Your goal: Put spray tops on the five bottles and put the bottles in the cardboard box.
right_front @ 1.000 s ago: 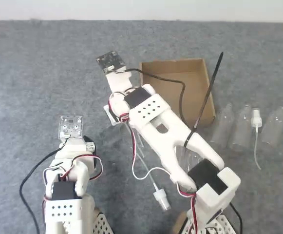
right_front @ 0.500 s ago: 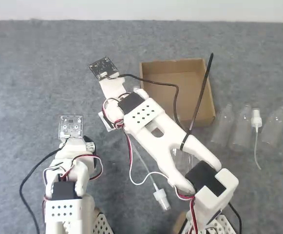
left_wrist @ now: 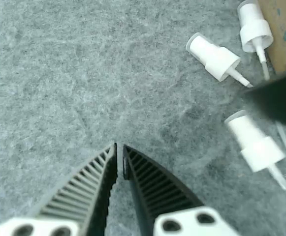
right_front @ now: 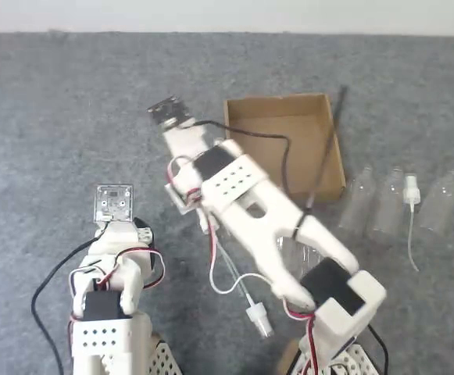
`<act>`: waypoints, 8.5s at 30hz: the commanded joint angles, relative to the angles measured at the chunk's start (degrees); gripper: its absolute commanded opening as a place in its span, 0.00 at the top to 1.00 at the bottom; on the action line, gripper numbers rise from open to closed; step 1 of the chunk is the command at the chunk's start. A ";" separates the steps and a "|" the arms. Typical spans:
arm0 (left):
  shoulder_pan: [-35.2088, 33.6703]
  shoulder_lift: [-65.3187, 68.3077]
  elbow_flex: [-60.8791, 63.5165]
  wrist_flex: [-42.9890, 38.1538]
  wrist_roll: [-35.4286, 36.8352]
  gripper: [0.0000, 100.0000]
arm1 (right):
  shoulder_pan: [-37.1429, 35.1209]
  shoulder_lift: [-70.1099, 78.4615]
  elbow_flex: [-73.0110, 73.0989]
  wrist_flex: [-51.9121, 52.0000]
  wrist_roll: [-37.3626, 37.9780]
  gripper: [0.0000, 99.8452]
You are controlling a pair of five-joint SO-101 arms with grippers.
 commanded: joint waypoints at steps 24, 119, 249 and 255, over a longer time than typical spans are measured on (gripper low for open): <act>-0.09 0.00 -0.40 0.18 0.18 0.99 | 45.41 -40.92 7.91 26.07 30.95 0.85; -0.09 0.00 -0.40 0.18 0.18 0.99 | 56.75 9.98 -27.96 17.71 28.92 0.97; -0.09 0.00 -0.40 0.18 0.18 0.99 | 74.15 -30.55 18.02 6.46 40.53 0.85; -0.09 0.00 -0.40 0.18 0.18 0.99 | 74.51 -30.02 17.49 5.58 39.38 0.85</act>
